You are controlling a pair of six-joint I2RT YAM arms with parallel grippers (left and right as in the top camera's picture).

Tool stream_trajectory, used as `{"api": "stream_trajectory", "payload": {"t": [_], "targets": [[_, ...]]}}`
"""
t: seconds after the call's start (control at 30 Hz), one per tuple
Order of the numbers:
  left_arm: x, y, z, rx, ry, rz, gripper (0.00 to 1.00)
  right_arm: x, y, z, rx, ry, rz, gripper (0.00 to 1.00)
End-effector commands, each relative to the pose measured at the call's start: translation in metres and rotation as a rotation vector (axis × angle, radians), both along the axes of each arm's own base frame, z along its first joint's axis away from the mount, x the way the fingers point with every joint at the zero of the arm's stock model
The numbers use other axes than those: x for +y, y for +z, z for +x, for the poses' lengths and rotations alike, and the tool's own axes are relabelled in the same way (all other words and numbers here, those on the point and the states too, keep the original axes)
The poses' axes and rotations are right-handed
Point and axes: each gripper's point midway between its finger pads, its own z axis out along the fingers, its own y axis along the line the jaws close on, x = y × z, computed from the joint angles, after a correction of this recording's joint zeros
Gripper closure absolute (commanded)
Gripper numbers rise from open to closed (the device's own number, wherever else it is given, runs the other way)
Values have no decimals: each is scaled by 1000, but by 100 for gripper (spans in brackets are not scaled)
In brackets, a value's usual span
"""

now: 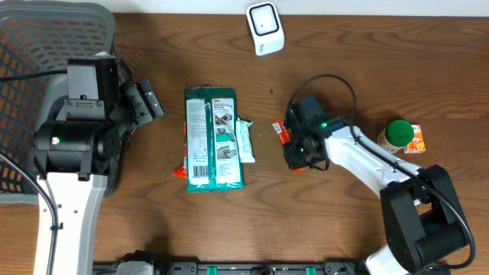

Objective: Scan the item barcode

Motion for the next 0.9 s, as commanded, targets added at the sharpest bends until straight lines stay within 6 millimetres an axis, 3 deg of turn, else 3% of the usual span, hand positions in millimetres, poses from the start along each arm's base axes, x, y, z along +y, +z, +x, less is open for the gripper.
{"api": "stream_trajectory", "payload": {"t": [0.0, 0.13, 0.33, 0.43, 0.47, 0.53, 0.87], "targets": [[3, 3, 0, -5, -1, 15, 9, -5, -12, -9, -1, -4, -10, 93], [3, 3, 0, -5, -1, 15, 9, -3, -9, -5, -16, -7, 3, 95], [3, 3, 0, -5, -1, 15, 9, 11, 50, 30, -98, -16, 52, 84], [3, 3, 0, -5, -1, 15, 8, 15, 73, 40, -122, -17, 63, 70], [3, 3, 0, -5, -1, 15, 9, 15, 77, 40, -122, -17, 63, 61], [3, 3, 0, -5, -1, 15, 9, 14, 78, 40, -119, -18, 58, 54], [3, 3, 0, -5, -1, 15, 9, -7, 34, 12, -41, -17, -31, 54]]}}
